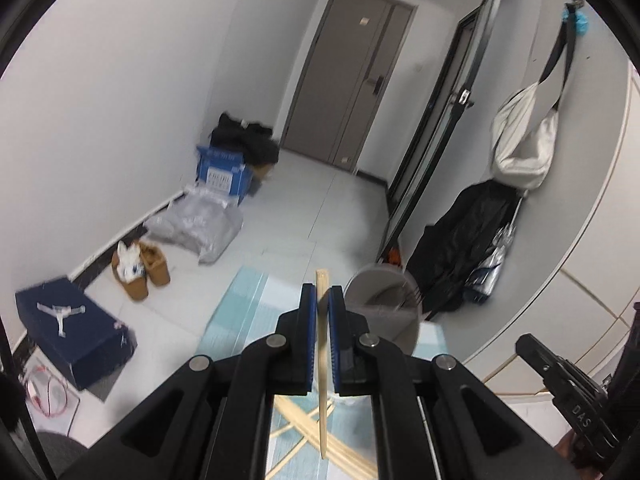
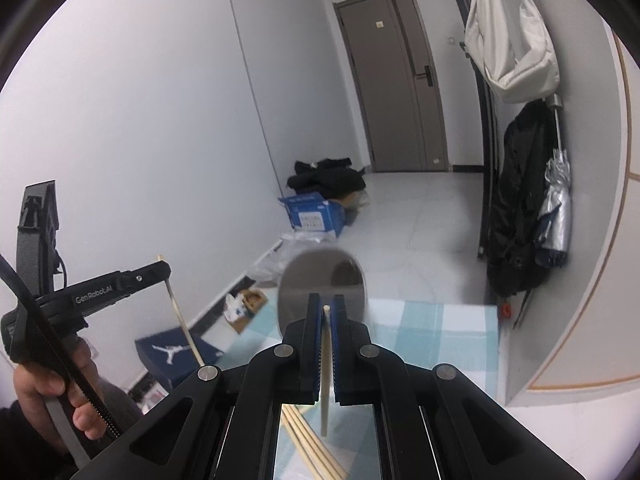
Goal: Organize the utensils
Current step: 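Lift the chopstick with the left tool and lower it into the holder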
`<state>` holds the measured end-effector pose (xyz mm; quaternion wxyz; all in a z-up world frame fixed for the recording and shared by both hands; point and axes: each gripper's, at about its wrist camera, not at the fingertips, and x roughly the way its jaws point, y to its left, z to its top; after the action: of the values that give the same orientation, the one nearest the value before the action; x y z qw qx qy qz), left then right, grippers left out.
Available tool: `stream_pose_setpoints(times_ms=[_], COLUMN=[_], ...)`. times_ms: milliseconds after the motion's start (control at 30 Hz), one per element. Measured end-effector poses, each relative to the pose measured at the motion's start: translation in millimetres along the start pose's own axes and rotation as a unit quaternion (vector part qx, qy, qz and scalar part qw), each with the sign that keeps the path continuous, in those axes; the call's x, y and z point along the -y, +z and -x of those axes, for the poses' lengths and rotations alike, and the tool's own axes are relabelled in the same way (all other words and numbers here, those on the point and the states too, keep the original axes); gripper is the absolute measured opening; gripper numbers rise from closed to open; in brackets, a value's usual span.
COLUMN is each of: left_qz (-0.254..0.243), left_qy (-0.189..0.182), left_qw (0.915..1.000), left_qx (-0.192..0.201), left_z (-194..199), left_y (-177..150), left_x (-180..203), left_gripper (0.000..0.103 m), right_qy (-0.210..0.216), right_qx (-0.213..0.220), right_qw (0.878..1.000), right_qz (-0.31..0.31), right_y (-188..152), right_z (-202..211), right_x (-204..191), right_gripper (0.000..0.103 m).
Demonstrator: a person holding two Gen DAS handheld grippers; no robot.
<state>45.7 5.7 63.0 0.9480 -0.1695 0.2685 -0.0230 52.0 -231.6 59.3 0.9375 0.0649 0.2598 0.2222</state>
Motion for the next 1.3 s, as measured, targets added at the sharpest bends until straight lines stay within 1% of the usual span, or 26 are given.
stream_pose_setpoints(times_ms=[200,333,533,667,733,900,967,1100,1300], left_qz=[-0.005,-0.007,0.007,0.007,0.006,-0.012,-0.027,-0.050,-0.087], left_qy=[-0.014,-0.024,-0.033,-0.035,-0.040,-0.036,-0.036,-0.043,-0.053], left_qw=[0.9994,0.9986,0.9974,0.9966,0.9965,0.9969,0.9968,0.9969,0.9946], left_qx=[0.031,0.046,0.064,0.074,0.073,0.069,0.065,0.044,0.019], left_z=[4,-2,-19,-33,-42,-66,-75,-90,-99], left_y=[24,40,62,70,73,74,72,70,68], left_x=[11,16,17,20,20,22,24,24,31], left_gripper=[0.003,0.003,0.003,0.003,0.003,0.003,0.003,0.003,0.003], right_qy=[0.019,0.019,0.026,0.028,0.032,0.041,0.044,0.046,0.050], right_qx=[0.026,0.039,0.043,0.045,0.045,0.044,0.042,0.032,0.013], right_qw=[0.999,0.999,0.999,0.999,0.998,0.998,0.998,0.998,0.998], right_qz=[0.004,0.012,0.006,0.004,0.002,0.002,0.007,0.024,0.035], right_y=[44,71,109,126,133,139,138,130,113], right_z=[6,5,-10,-24,-34,-57,-66,-83,-105], right_x=[-1,-2,6,10,12,14,13,8,8], right_gripper=[0.003,0.003,0.003,0.003,0.003,0.003,0.003,0.003,0.003])
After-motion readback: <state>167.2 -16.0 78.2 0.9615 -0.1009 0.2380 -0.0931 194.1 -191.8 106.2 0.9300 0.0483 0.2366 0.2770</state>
